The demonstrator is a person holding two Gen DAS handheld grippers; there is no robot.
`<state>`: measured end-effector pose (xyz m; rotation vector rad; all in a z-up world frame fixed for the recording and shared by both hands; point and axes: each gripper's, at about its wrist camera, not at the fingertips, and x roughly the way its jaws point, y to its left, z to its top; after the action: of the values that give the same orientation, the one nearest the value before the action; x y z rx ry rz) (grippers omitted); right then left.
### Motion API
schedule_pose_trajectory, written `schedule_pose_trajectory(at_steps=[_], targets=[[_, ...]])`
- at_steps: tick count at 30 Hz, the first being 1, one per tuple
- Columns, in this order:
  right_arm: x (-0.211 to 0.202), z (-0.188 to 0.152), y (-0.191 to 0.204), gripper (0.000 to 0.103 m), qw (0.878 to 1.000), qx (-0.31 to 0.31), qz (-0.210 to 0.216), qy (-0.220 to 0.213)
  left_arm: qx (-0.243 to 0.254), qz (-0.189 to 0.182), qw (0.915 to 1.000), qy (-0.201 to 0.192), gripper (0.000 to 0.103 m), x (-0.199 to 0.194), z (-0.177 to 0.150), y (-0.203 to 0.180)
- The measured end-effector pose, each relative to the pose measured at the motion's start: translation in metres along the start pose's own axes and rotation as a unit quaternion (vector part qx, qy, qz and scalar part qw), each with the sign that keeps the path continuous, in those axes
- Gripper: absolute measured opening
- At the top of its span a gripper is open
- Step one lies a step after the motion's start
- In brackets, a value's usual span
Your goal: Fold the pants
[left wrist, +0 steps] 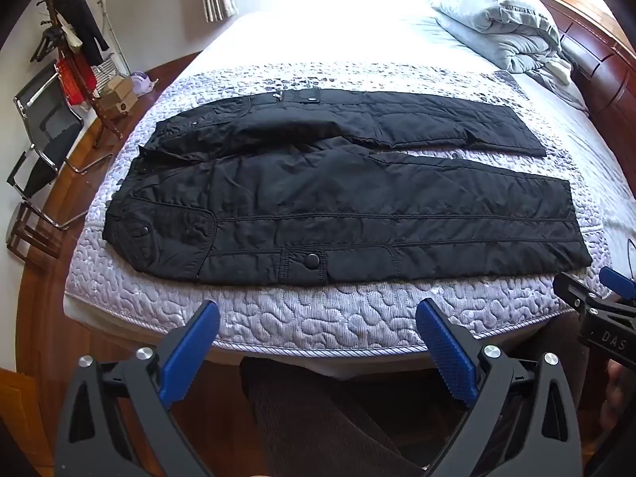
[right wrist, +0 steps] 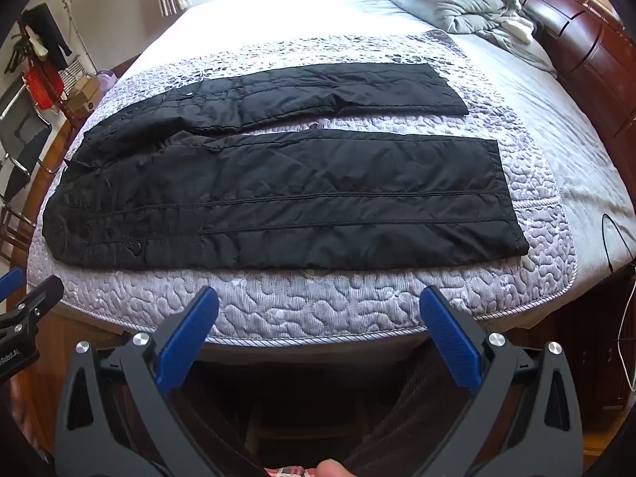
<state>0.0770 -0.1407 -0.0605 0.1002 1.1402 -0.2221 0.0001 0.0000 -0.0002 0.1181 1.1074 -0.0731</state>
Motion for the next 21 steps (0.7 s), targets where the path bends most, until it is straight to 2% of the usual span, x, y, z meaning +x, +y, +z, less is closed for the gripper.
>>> schedule_pose_trajectory(at_steps=[21], targets=[[0.0028, -0.0009, -0.0018, 0.101, 1.0, 0.003, -0.001, 0.004, 0.0, -0.004, 1.0, -0.003, 0.099, 0.0006, 0.0011, -0.0007]])
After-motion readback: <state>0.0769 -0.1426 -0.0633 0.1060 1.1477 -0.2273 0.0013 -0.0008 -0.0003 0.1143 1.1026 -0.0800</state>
